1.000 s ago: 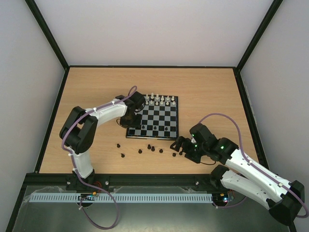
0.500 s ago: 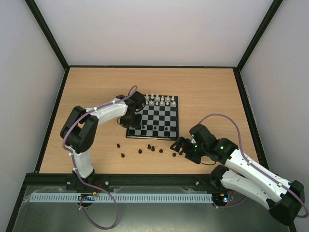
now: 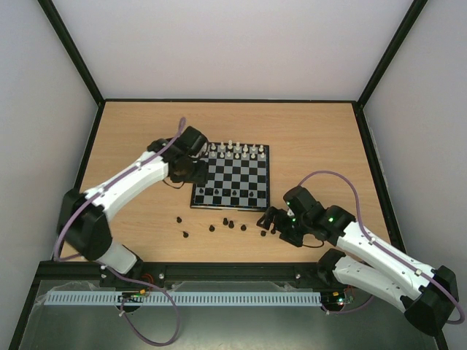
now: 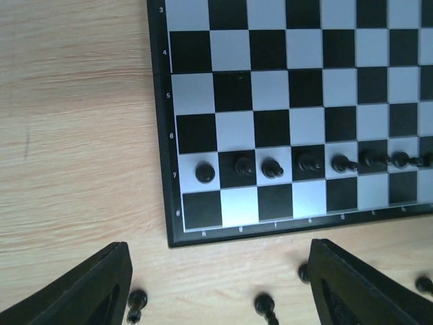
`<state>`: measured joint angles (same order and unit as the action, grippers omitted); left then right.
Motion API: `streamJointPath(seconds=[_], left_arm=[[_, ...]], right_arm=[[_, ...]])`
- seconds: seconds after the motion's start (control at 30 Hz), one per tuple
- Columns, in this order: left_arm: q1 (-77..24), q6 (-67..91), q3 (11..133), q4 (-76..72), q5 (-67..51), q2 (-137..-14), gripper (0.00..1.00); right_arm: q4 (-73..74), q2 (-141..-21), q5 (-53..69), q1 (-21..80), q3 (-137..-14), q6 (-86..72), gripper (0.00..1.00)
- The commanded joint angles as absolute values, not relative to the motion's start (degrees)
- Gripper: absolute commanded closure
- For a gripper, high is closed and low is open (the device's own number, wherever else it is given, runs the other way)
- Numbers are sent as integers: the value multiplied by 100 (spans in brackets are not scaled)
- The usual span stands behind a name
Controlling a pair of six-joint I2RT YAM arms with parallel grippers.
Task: Set up the chess pieces on the board
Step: Pick up the chess piece at the center of the board.
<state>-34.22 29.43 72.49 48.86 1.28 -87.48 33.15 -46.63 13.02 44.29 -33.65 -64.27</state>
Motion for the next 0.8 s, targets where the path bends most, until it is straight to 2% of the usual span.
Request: streamJointPath(seconds=[0.0,0.03,0.07,0.1,0.4,0.77], left_arm=[[-3445,2948,6857,5359,-80,-8068,19],[-3451,2962,6755,5360,-153,-7896,8],[-3451,2987,6666,5355,-174,-7739,2],[-3450,3010,6580,5376,-170,-7613,1],[-3445,3263,6205,5683,-268,-7173,1],[-3441,3199,5839,5713,-579,-7021,1]], right_arm=[[3560,-4715,1287,4460,-3558,-6267,1],[3571,-4705,1279,4464,-3541,-6271,1],[3561,-4702,1266,4465,-3528,-6263,1],[3560,-4719,1261,4460,-3525,-6247,2],[3825,-5403,1367,4463,-4017,-5756,1],[4881,-6294,536,4461,-4746,-5358,1]])
